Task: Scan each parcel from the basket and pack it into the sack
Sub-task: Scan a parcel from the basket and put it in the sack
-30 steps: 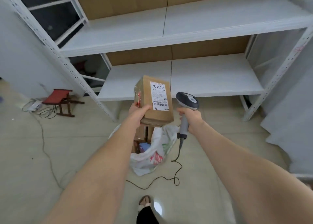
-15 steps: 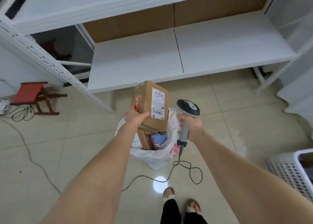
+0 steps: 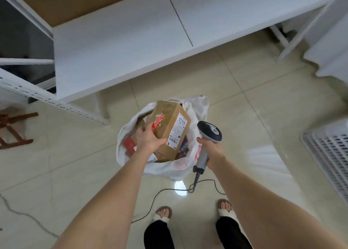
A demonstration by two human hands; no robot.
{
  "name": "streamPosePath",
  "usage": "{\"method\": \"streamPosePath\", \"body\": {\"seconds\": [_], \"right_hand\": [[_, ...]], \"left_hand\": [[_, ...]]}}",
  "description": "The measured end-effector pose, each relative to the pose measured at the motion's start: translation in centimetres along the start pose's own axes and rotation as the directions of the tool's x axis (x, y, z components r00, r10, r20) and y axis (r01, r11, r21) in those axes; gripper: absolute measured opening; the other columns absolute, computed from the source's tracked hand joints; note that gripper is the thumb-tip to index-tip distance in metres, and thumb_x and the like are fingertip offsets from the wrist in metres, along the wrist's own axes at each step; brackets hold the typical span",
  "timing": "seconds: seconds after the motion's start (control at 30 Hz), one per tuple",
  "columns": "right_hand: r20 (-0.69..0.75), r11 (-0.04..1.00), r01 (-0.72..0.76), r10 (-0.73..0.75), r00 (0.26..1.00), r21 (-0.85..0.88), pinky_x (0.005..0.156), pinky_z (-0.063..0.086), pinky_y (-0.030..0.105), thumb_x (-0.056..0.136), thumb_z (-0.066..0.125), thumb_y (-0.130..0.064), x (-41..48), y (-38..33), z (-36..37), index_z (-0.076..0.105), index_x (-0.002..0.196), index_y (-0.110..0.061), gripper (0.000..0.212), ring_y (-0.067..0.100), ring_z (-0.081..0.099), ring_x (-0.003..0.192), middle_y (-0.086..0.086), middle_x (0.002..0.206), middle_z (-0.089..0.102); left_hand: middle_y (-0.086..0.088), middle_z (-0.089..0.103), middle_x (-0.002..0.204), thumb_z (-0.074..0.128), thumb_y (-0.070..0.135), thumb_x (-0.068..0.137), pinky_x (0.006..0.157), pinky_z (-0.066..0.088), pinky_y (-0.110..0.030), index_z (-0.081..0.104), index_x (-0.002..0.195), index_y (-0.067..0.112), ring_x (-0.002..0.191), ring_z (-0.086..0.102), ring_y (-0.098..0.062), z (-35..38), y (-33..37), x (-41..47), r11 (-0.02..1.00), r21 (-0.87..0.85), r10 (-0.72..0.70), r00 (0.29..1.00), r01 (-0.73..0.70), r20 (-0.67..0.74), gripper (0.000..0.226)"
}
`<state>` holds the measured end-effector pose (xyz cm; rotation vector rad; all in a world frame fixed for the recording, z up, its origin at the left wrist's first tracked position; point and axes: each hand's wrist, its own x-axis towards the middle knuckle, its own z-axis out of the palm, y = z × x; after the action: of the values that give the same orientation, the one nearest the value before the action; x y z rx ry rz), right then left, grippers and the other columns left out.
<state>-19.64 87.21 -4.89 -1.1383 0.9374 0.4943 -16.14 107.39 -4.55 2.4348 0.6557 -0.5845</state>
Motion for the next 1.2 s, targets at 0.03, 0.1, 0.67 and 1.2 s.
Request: {"method": "streamPosePath", "body": {"seconds": [0.03, 0.1, 0.67, 1.2], "right_hand": [[-0.017, 1.000, -0.010, 0.010, 1.000, 0.028, 0.102, 0.045, 0.052, 0.087, 0.065, 0.000, 0.9, 1.3, 0.5, 0.064, 0.107, -0.003, 0.020, 0.038, 0.061, 0.106, 0.018, 0.105, 0.066], [-0.066, 0.995, -0.017, 0.023, 0.998, 0.099, 0.104, 0.043, 0.057, 0.088, 0.063, 0.000, 2.4, 3.8, 1.6, 0.060, 0.118, 0.002, 0.030, 0.041, 0.058, 0.114, 0.026, 0.121, 0.062], [-0.299, 0.957, 0.087, 0.000, 0.954, 0.275, 0.097, 0.050, 0.047, 0.083, 0.065, 0.006, 12.7, 18.2, 5.1, 0.059, 0.118, 0.002, 0.036, 0.032, 0.062, 0.102, 0.016, 0.104, 0.066], [-0.210, 0.851, 0.191, -0.098, 0.973, 0.488, 0.089, 0.054, 0.044, 0.085, 0.060, 0.004, 6.7, 14.5, 3.3, 0.063, 0.106, 0.001, 0.021, 0.029, 0.064, 0.088, 0.016, 0.095, 0.064]], "left_hand": [[-0.014, 0.030, 0.143, 0.081, 0.037, 0.065, 0.107, 0.034, -0.046, 0.032, 0.144, 0.030, 0.133, 0.031, -0.034, 0.9, -0.8, 1.2, 0.999, 0.038, 0.031, 0.999, -0.032, 0.017, 0.094], [-0.013, 0.027, 0.145, 0.080, 0.040, 0.065, 0.106, 0.034, -0.046, 0.031, 0.144, 0.029, 0.135, 0.028, -0.033, 2.5, -2.3, 3.4, 0.989, 0.112, 0.097, 0.994, -0.102, 0.044, 0.093], [-0.005, 0.010, 0.151, 0.073, 0.049, 0.069, 0.100, 0.044, -0.045, 0.007, 0.147, 0.048, 0.136, 0.024, -0.033, 11.2, -10.9, 11.1, 0.831, 0.327, 0.377, 0.888, -0.450, 0.264, 0.102], [-0.017, 0.019, 0.136, 0.074, 0.058, 0.064, 0.085, 0.048, -0.042, -0.011, 0.143, 0.048, 0.116, 0.044, -0.037, 7.9, -11.9, 7.5, 0.660, 0.676, 0.251, 0.944, -0.328, 0.213, 0.116]]}}
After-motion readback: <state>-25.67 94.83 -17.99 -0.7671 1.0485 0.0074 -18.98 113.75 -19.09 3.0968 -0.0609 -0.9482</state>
